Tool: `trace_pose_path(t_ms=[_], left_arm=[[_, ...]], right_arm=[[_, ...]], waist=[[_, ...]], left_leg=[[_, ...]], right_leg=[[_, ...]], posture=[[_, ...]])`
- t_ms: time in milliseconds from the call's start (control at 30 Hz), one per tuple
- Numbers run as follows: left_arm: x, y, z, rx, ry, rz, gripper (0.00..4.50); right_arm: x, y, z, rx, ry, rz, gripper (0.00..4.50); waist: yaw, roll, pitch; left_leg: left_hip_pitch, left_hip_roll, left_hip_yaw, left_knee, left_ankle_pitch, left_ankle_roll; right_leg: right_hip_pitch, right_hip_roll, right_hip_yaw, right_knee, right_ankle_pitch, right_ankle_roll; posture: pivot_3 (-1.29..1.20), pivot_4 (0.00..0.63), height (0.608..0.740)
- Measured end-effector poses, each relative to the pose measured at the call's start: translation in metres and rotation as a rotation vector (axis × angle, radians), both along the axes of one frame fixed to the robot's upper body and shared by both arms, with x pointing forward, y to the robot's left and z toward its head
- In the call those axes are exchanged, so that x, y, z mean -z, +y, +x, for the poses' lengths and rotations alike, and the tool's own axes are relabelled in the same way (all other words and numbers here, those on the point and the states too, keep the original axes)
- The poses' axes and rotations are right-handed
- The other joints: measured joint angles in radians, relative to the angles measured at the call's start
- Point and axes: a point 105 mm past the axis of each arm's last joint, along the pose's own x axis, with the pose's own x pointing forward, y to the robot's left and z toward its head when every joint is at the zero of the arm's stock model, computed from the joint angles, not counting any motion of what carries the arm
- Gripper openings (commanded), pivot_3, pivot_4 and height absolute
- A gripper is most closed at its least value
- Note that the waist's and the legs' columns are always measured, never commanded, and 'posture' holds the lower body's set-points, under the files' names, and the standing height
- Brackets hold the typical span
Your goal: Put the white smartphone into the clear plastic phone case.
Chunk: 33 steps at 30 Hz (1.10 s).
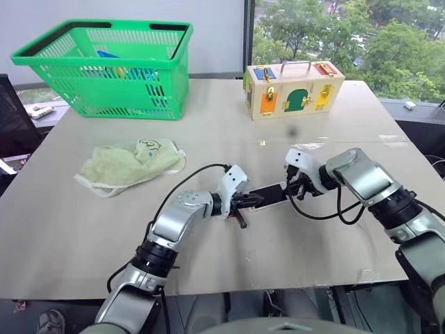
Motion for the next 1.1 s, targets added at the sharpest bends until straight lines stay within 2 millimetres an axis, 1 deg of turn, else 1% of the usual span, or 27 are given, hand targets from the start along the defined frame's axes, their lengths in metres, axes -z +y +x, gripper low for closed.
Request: trace_pose_path(t_ms=[67, 100, 167, 233, 267, 300, 367, 400, 433, 467, 500, 567, 600, 633, 700, 733, 833, 900, 967, 1100], left_arm=[[-0.002, 0.000, 0.001, -0.005, -0.011, -0.017, 0.00], [-0.005, -0.001, 0.002, -0.012, -0.023, -0.040, 0.00], [-0.014, -0.003, 0.005, -0.028, -0.059, -0.096, 0.00], [-0.018, -0.005, 0.006, -0.046, -0.075, -0.143, 0.00], [-0.021, -0.002, 0.007, -0.072, -0.092, -0.183, 0.00], [-0.022, -0.001, 0.008, -0.078, -0.098, -0.189, 0.00], [-0.031, 0.007, 0.012, -0.121, -0.131, -0.239, 0.00], [-0.035, 0.009, 0.012, -0.130, -0.141, -0.258, 0.25], [-0.045, 0.013, 0.011, -0.143, -0.167, -0.309, 0.59], [-0.051, 0.015, 0.011, -0.148, -0.179, -0.334, 0.83], [-0.059, 0.017, 0.011, -0.154, -0.197, -0.365, 1.23], [-0.071, 0.024, 0.010, -0.165, -0.227, -0.398, 2.33], [-0.074, 0.028, 0.010, -0.172, -0.236, -0.402, 2.62], [-0.076, 0.032, 0.009, -0.179, -0.240, -0.405, 3.19], [-0.078, 0.040, 0.005, -0.187, -0.242, -0.399, 4.06], [-0.079, 0.047, 0.003, -0.197, -0.246, -0.392, 4.40], [-0.083, 0.070, -0.005, -0.217, -0.266, -0.337, 4.40], [-0.083, 0.083, -0.014, -0.219, -0.274, -0.293, 4.40], [-0.078, 0.091, -0.023, -0.218, -0.262, -0.259, 4.40], [-0.065, 0.116, -0.040, -0.253, -0.209, -0.188, 4.40]], right_arm=[[-0.003, 0.002, -0.002, 0.024, -0.044, 0.111, 0.03], [-0.008, 0.003, -0.003, 0.056, -0.069, 0.214, 0.03], [-0.012, 0.011, -0.012, 0.089, -0.103, 0.405, 0.03], [-0.017, 0.015, -0.018, 0.087, -0.151, 0.480, 0.03], [-0.031, 0.013, -0.017, 0.092, -0.244, 0.524, 0.47], [-0.035, 0.011, -0.016, 0.097, -0.275, 0.530, 0.63], [-0.057, -0.003, -0.008, 0.152, -0.447, 0.553, 1.30], [-0.060, -0.006, -0.007, 0.165, -0.469, 0.555, 1.79], [-0.059, -0.011, -0.008, 0.188, -0.489, 0.555, 2.33], [-0.057, -0.013, -0.009, 0.201, -0.488, 0.553, 2.72], [-0.053, -0.015, -0.010, 0.216, -0.485, 0.550, 3.13], [-0.054, -0.017, -0.015, 0.219, -0.495, 0.556, 4.22], [-0.056, -0.019, -0.016, 0.215, -0.509, 0.558, 4.47], [-0.061, -0.021, -0.019, 0.209, -0.530, 0.555, 4.50], [-0.068, -0.030, -0.028, 0.201, -0.564, 0.542, 4.50], [-0.069, -0.035, -0.033, 0.204, -0.573, 0.535, 4.50], [-0.066, -0.056, -0.053, 0.220, -0.565, 0.497, 4.50], [-0.063, -0.065, -0.068, 0.214, -0.544, 0.470, 4.50], [-0.062, -0.072, -0.079, 0.207, -0.541, 0.446, 4.50], [-0.060, -0.088, -0.099, 0.210, -0.553, 0.389, 4.50]], waist=[[0.000, 0.000, 0.001], [-0.001, -0.002, 0.003], [-0.005, 0.011, 0.018], [-0.005, 0.016, 0.024], [-0.003, 0.016, 0.029], [-0.003, 0.016, 0.031], [-0.001, 0.016, 0.035], [-0.001, 0.015, 0.037], [-0.001, 0.014, 0.038], [-0.001, 0.013, 0.039], [-0.001, 0.013, 0.041], [-0.001, 0.013, 0.045], [-0.002, 0.013, 0.046], [-0.002, 0.012, 0.048], [0.000, 0.011, 0.049], [0.001, 0.010, 0.050], [0.001, 0.011, 0.050], [-0.001, 0.011, 0.051], [-0.002, 0.011, 0.051], [0.000, 0.011, 0.053]], left_leg=[[-0.002, 0.000, -0.001, 0.000, 0.000, 0.000], [-0.003, 0.000, -0.001, 0.000, 0.000, 0.000], [-0.013, 0.000, 0.005, -0.001, 0.002, 0.002], [-0.021, -0.001, 0.006, -0.001, 0.003, 0.005], [-0.026, 0.000, 0.007, -0.001, 0.005, 0.002], [-0.026, 0.000, 0.007, -0.001, 0.006, 0.000], [-0.027, 0.000, 0.007, -0.001, 0.006, 0.000], [-0.027, 0.000, 0.007, -0.001, 0.006, 0.000], [-0.028, 0.000, 0.007, -0.001, 0.004, 0.003], [-0.028, 0.000, 0.007, -0.001, 0.003, 0.004], [-0.029, 0.000, 0.007, -0.001, 0.003, 0.004], [-0.029, -0.001, 0.008, 0.001, 0.003, 0.004], [-0.029, 0.000, 0.008, 0.001, 0.003, 0.004], [-0.029, -0.001, 0.007, 0.001, 0.003, 0.004], [-0.029, 0.000, 0.005, 0.002, 0.003, 0.004], [-0.029, 0.000, 0.005, 0.002, 0.003, 0.004], [-0.029, 0.000, 0.004, 0.001, 0.003, 0.004], [-0.029, 0.000, 0.005, 0.001, 0.003, 0.004], [-0.028, 0.000, 0.006, 0.001, 0.003, 0.004], [-0.027, 0.000, 0.005, 0.001, 0.003, 0.004]], right_leg=[[0.000, -0.003, -0.004, -0.001, 0.000, 0.000], [-0.001, -0.004, -0.005, -0.002, 0.000, 0.000], [-0.011, -0.007, -0.005, 0.002, 0.003, 0.004], [-0.020, -0.004, -0.005, 0.004, 0.005, 0.007], [-0.027, -0.001, -0.004, 0.006, 0.007, 0.003], [-0.027, -0.001, -0.004, 0.006, 0.007, 0.003], [-0.027, 0.005, -0.005, 0.004, 0.007, 0.003], [-0.027, 0.005, -0.005, 0.003, 0.007, 0.003], [-0.027, 0.005, -0.005, 0.002, 0.007, 0.004], [-0.027, 0.005, -0.005, 0.001, 0.006, 0.004], [-0.027, 0.004, -0.005, 0.001, 0.005, 0.007], [-0.027, 0.004, -0.004, 0.001, 0.005, 0.007], [-0.027, 0.004, -0.004, 0.001, 0.005, 0.008], [-0.027, 0.005, -0.004, 0.001, 0.006, 0.008], [-0.027, 0.005, -0.004, 0.002, 0.006, 0.008], [-0.027, 0.006, -0.005, 0.002, 0.006, 0.008], [-0.027, 0.006, -0.005, 0.002, 0.006, 0.008], [-0.027, 0.006, -0.004, 0.001, 0.005, 0.008], [-0.027, 0.006, -0.003, 0.001, 0.006, 0.008], [-0.026, 0.005, -0.003, 0.001, 0.005, 0.008]], posture=[[0.00, 0.150, 0.740], [0.00, 0.150, 0.740], [0.00, 0.150, 0.740], [0.00, 0.150, 0.740], [0.00, 0.150, 0.740], [0.00, 0.150, 0.740], [0.00, 0.150, 0.740], [0.00, 0.150, 0.740], [0.00, 0.150, 0.740], [0.00, 0.150, 0.740], [0.00, 0.150, 0.740], [0.00, 0.150, 0.740], [0.00, 0.150, 0.740], [0.00, 0.150, 0.740], [0.00, 0.150, 0.740], [0.00, 0.150, 0.740], [0.00, 0.150, 0.740], [0.00, 0.150, 0.740], [0.00, 0.150, 0.740], [0.00, 0.150, 0.740]])
